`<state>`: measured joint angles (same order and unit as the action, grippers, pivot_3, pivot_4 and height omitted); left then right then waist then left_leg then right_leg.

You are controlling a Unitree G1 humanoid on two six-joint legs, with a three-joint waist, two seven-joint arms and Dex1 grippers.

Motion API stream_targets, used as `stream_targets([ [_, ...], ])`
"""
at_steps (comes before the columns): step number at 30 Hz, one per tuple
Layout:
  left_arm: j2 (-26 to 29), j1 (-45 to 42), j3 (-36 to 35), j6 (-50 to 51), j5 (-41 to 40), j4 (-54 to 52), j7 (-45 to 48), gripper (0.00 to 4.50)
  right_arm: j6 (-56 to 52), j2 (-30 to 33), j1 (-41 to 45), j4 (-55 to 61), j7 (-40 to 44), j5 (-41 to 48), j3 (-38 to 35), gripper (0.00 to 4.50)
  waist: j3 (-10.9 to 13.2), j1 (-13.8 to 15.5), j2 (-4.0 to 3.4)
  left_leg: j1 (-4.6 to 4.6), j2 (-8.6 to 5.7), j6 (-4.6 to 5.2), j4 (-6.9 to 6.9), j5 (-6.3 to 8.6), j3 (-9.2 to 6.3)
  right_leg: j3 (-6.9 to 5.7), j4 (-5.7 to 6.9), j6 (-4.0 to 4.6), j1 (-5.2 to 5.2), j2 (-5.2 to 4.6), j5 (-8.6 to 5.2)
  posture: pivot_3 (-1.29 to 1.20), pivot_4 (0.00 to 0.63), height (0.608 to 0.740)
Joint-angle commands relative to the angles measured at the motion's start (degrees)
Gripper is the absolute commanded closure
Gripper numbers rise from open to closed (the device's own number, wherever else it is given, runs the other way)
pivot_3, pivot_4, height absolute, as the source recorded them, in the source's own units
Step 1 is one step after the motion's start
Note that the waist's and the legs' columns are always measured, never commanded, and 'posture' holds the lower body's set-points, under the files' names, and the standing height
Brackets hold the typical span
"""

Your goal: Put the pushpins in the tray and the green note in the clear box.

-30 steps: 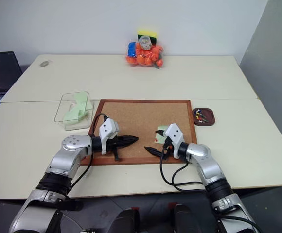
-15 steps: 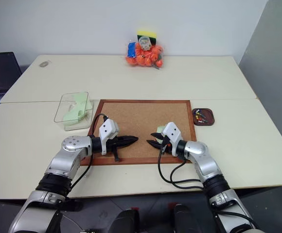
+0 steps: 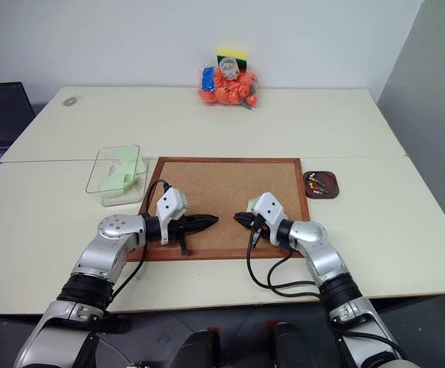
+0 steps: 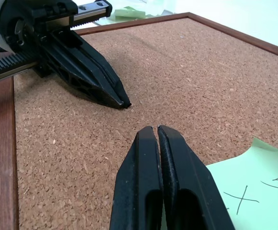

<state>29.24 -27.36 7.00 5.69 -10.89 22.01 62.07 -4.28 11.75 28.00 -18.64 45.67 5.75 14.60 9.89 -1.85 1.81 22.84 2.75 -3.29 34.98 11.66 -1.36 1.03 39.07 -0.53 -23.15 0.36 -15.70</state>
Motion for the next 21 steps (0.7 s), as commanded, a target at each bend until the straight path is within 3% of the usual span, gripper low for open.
stream_targets([
  [1,0.05,1.20,1.21,0.54,1.44,0.62,0.13,4.50,-3.40,0.21,0.62,7.43,-0.64,2.65,-2.50,4.47,0.00,0.02,0.00,0.01,0.00,0.00,0.00,0.00,0.00,0.00,0.00,0.00,-0.01,0.00,0.00,0.00,0.150,0.740],
  [14,-1.39,0.57,0.57,2.33,0.17,0.44,-0.61,4.50,-8.02,1.01,0.86,14.98,-1.15,5.00,-3.81,4.47,0.01,0.08,-0.01,0.04,-0.01,0.00,0.00,0.00,0.00,0.00,-0.02,0.00,-0.03,0.00,0.00,0.00,0.150,0.740],
  [16,-2.38,0.19,-1.18,6.56,-2.74,-0.91,-1.17,4.50,-7.26,2.04,0.45,15.50,-0.45,4.27,-3.11,4.47,0.01,0.09,-0.01,0.05,-0.01,0.00,0.00,0.00,0.00,0.00,-0.02,0.00,-0.03,-0.01,0.00,0.00,0.150,0.740],
  [21,-3.99,-2.91,-7.71,23.12,-13.76,-3.69,-1.47,3.80,-3.87,4.81,-0.20,15.38,1.46,2.13,-1.10,4.50,0.03,0.16,0.01,0.10,-0.03,0.00,0.01,0.00,-0.01,-0.03,-0.05,-0.01,-0.03,-0.02,0.00,0.00,0.150,0.740],
])
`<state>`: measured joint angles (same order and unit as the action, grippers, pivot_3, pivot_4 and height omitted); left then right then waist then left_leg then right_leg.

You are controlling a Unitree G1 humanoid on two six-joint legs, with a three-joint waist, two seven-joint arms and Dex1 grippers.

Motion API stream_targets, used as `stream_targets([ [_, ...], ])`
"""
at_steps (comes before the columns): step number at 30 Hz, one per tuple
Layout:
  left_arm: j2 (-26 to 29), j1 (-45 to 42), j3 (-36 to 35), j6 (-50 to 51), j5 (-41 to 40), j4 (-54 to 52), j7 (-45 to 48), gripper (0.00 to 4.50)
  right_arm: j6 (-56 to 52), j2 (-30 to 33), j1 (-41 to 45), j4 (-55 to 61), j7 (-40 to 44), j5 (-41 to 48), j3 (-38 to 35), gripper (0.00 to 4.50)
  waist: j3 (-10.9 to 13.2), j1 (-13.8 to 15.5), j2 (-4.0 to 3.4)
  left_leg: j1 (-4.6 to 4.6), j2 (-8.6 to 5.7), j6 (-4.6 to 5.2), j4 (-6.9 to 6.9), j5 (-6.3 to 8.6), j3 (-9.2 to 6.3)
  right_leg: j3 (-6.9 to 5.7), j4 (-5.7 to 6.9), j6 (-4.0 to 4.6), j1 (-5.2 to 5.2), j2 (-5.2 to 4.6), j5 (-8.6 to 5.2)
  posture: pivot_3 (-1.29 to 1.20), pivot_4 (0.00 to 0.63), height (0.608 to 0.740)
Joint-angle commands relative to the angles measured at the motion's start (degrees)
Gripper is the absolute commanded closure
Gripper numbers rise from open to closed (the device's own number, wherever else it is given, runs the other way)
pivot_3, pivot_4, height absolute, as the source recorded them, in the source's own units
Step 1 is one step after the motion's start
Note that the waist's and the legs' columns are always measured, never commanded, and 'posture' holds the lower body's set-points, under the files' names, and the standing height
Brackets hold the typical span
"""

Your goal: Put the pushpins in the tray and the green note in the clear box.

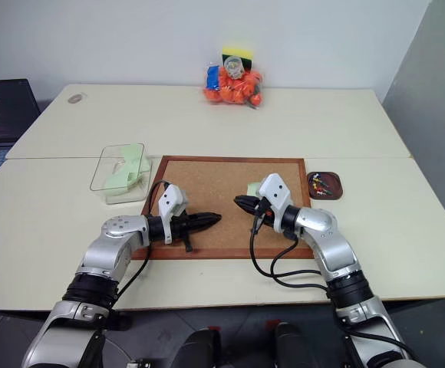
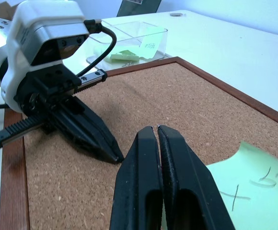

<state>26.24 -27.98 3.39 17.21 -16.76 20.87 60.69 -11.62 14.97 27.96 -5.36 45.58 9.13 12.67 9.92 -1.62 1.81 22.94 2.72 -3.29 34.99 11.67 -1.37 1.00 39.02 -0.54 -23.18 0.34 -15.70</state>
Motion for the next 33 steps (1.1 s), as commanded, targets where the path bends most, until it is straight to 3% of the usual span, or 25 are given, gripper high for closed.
stream_targets([
  [1,-1.10,-3.28,-5.65,16.11,-10.74,-3.12,-0.25,3.57,4.40,2.17,-0.32,1.97,2.16,-1.73,1.21,4.50,0.02,-0.08,0.02,-0.01,0.00,0.00,0.00,0.00,0.00,0.00,0.00,0.00,0.00,0.00,0.00,0.00,0.150,0.740],
  [9,-4.15,-9.31,-16.29,35.92,-23.75,-1.77,-7.93,2.02,15.69,6.36,-0.39,-0.47,5.65,-5.97,3.92,4.50,0.13,-0.23,0.16,0.02,0.01,0.00,0.00,0.00,-0.06,-0.04,0.00,0.00,-0.03,0.02,0.00,0.00,0.150,0.740],
  [19,-6.34,-6.63,-16.20,46.80,-30.64,-9.36,-10.49,0.11,26.48,6.68,0.79,-1.20,5.91,-8.06,4.64,4.50,0.13,-0.25,0.17,0.00,0.01,-0.03,0.00,-0.01,-0.06,-0.01,0.00,0.00,-0.02,0.01,0.00,0.00,0.150,0.740],
  [33,-8.86,-6.85,-16.09,48.90,-33.38,-10.40,-13.68,0.02,29.51,4.36,2.26,0.26,5.32,-9.71,7.17,4.50,0.13,-0.20,0.16,0.00,0.00,-0.04,0.00,-0.02,-0.05,0.01,0.00,0.00,-0.02,-0.01,0.00,0.00,0.150,0.740],
])
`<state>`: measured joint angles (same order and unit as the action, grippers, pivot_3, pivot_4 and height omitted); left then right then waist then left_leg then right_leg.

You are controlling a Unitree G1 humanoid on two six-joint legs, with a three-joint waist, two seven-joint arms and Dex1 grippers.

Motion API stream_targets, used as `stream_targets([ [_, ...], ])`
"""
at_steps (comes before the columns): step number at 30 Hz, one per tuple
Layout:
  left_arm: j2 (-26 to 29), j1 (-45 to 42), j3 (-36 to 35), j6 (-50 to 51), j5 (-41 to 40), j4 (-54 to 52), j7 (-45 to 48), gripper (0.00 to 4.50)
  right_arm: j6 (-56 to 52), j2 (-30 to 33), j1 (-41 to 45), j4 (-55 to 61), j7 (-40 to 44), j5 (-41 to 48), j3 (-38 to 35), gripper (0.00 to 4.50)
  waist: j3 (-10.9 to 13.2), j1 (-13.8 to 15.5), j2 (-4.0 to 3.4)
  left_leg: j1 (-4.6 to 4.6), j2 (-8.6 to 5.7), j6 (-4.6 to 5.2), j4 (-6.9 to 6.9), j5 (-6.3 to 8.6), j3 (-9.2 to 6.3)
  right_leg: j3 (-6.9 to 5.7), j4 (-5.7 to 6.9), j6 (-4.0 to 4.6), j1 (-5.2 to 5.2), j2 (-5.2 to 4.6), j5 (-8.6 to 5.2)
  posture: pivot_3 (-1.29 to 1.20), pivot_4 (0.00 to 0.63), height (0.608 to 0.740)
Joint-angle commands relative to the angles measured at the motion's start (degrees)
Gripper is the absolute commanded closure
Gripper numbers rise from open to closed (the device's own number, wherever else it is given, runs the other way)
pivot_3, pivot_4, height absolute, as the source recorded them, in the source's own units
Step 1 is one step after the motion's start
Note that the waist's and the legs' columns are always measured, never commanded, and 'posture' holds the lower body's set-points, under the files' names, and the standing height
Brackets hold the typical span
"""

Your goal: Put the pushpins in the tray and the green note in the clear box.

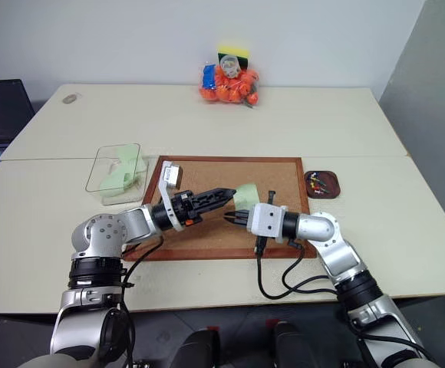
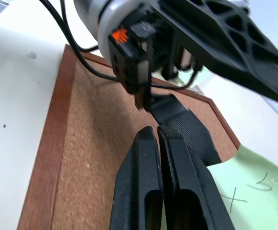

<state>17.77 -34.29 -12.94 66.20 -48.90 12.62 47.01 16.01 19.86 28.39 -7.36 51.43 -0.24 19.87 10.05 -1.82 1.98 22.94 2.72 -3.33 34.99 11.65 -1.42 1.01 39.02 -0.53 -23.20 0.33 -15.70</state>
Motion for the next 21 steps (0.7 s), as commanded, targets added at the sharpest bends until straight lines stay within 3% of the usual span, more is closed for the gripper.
stream_targets([
  [1,-0.48,-0.50,0.36,-0.05,-1.27,-2.28,-0.13,0.02,2.28,-0.65,2.03,2.16,-0.68,-0.57,0.01,4.50,0.00,0.02,0.00,0.00,0.00,0.00,0.00,0.00,0.00,0.00,0.00,0.00,0.00,0.00,0.00,0.00,0.150,0.740],
  [4,-0.50,-0.37,0.78,-0.01,-1.22,-2.44,-0.01,0.02,2.98,-0.93,2.54,1.66,-0.92,-0.92,0.02,4.50,0.00,0.03,0.00,0.00,0.00,0.00,0.00,0.00,0.00,-0.01,0.00,0.00,0.00,-0.01,0.00,0.00,0.150,0.740],
  [7,-0.49,-0.15,1.21,-0.40,-0.68,-2.51,-0.17,0.47,3.51,-1.04,2.95,1.20,-1.13,-1.02,0.00,4.50,0.00,0.05,0.00,0.00,0.00,0.00,0.00,0.00,-0.01,-0.01,0.00,0.00,0.00,-0.01,0.00,0.00,0.150,0.740],
  [21,-0.90,-1.26,0.13,-1.68,-1.02,-0.28,-1.44,3.09,4.40,-1.27,3.23,0.45,-1.50,-1.69,0.41,4.50,0.00,0.06,0.00,0.00,-0.01,0.00,0.00,0.00,0.00,-0.01,0.00,0.00,0.00,-0.02,0.00,0.00,0.150,0.740],
])
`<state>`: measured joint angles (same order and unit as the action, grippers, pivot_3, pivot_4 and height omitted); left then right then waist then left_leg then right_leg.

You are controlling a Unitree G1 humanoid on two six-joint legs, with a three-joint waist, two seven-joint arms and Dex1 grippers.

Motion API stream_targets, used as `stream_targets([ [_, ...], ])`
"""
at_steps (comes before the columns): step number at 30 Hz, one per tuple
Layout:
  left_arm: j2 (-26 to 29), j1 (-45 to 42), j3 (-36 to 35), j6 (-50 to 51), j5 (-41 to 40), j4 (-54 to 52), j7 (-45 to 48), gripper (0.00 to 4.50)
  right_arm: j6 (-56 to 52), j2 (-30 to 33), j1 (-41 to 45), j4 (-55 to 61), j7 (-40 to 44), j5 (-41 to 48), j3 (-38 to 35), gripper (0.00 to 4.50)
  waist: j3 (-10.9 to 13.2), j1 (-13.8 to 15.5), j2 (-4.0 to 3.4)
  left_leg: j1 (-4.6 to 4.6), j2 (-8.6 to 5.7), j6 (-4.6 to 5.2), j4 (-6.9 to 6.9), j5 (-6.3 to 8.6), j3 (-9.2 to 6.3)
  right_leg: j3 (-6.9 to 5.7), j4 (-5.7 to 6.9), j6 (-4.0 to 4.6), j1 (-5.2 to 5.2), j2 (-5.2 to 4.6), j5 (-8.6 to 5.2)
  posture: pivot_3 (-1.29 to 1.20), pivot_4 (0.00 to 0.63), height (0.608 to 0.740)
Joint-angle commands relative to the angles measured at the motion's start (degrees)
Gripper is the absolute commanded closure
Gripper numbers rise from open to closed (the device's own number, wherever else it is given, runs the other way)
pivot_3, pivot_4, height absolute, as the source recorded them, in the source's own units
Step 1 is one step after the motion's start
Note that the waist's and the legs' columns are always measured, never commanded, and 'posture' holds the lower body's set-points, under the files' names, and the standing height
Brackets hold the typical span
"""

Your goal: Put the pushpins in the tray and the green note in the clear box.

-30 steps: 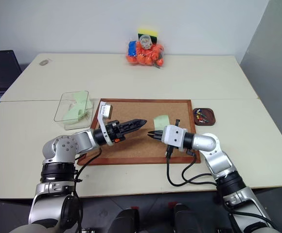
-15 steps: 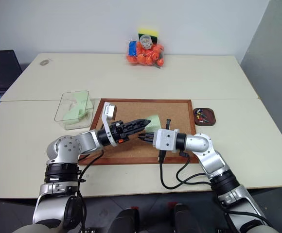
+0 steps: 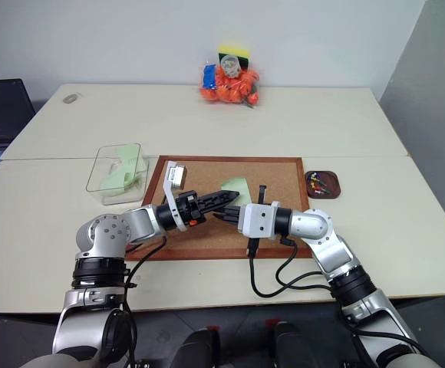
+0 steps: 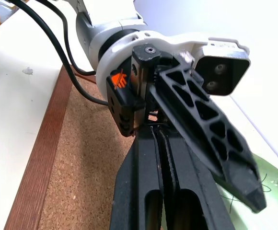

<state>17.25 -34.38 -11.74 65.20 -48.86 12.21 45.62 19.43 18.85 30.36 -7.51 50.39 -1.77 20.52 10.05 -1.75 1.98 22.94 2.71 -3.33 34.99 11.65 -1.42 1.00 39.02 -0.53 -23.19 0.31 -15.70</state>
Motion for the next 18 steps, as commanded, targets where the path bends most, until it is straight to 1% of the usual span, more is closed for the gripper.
stream_targets([
  [1,-0.29,-1.14,-0.92,-0.88,-0.91,0.09,0.02,3.27,1.01,-0.24,1.27,0.55,-0.51,-0.17,-0.27,4.50,0.00,-0.01,0.00,0.00,0.00,0.00,0.00,0.00,0.00,0.00,0.00,0.00,0.00,0.00,0.00,0.00,0.150,0.740],
  [5,-0.05,-1.31,-0.89,-1.46,-0.77,0.61,0.13,3.93,1.04,-0.20,1.60,-0.27,-0.85,-0.56,-0.44,4.50,0.00,-0.02,0.00,0.00,0.00,0.00,0.00,0.00,0.00,0.00,0.00,0.00,0.00,0.00,0.00,0.00,0.150,0.740],
  [6,-0.01,-1.35,-0.89,-1.56,-0.75,0.69,0.15,4.22,1.03,-0.17,1.67,-0.44,-0.94,-0.68,-0.46,4.50,0.00,-0.02,0.00,0.00,0.00,0.00,0.00,0.00,0.01,0.00,0.00,0.00,0.00,0.00,0.00,0.00,0.150,0.740],
  [8,-0.02,-1.40,-1.08,-1.80,-0.82,0.79,0.01,4.47,1.01,-0.16,1.75,-0.65,-1.01,-0.72,-0.50,4.50,0.00,-0.02,0.00,0.00,0.00,0.00,0.00,0.00,0.00,0.00,0.00,0.00,0.00,0.00,0.00,0.00,0.150,0.740],
  [18,0.30,-2.27,-1.23,-3.10,-0.19,1.69,-0.46,4.47,0.44,-0.11,1.88,-0.57,-1.32,-0.64,-1.16,4.50,0.00,-0.02,0.00,0.00,0.00,0.00,0.00,0.00,0.00,0.00,0.00,0.00,0.00,0.00,0.00,0.00,0.150,0.740],
])
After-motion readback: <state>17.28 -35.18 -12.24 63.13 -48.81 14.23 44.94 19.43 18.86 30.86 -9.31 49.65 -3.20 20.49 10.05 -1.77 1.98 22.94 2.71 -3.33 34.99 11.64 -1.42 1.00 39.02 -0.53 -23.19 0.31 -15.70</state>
